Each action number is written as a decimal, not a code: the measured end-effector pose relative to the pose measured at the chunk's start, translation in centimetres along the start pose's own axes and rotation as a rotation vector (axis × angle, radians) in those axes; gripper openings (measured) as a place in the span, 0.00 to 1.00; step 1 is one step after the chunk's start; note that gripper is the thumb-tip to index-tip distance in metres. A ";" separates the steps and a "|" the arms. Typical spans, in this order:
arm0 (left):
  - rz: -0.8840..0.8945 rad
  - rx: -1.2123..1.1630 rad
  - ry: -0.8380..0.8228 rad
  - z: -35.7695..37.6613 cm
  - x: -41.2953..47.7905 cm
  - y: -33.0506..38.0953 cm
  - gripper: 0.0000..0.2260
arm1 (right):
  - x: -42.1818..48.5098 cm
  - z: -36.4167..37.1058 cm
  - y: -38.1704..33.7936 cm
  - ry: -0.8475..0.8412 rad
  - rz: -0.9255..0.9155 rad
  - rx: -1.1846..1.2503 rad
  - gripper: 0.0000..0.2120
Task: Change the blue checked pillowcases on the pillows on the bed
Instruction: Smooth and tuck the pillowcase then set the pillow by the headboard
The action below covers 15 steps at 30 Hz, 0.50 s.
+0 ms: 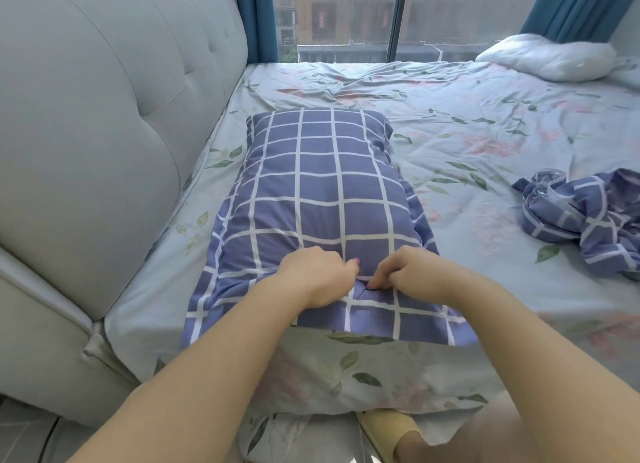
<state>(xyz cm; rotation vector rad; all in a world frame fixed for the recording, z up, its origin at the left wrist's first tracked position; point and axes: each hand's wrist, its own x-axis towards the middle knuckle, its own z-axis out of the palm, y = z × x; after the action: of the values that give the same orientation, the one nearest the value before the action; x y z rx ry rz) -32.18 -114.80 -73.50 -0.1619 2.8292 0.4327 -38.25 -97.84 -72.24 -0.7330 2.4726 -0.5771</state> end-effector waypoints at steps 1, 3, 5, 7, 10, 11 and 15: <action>0.027 0.002 0.013 -0.3 -0.4 -0.3 0.24 | -0.5 -0.2 0.1 0.053 -0.002 0.073 0.21; 0.070 -0.112 0.106 -1.2 -1.2 -1.1 0.26 | -1.2 -0.7 0.4 0.258 -0.035 0.106 0.20; 0.094 -0.179 0.218 -2.2 -2.2 -1.9 0.25 | -1.5 -1.1 1.1 0.399 -0.048 0.074 0.19; 0.068 -0.225 0.229 -2.7 -2.8 -2.9 0.23 | -1.8 -1.3 1.5 0.353 -0.014 0.078 0.20; 0.010 -0.174 0.097 -2.5 -3.2 -2.6 0.21 | -1.7 -0.5 1.3 0.155 0.001 -0.088 0.22; -0.007 -0.138 0.044 -2.3 -2.9 -2.0 0.21 | -1.3 -0.1 1.1 0.087 -0.013 -0.167 0.22; -0.033 -0.078 -0.033 -2.0 -1.1 -0.9 0.22 | 0.8 0.4 0.2 0.042 0.029 -0.307 0.13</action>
<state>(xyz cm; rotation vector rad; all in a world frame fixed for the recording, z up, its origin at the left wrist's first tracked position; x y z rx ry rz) -31.46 -116.15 -71.60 -0.2145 2.7747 0.5333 -38.69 -98.31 -72.92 -0.8040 2.6385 -0.2034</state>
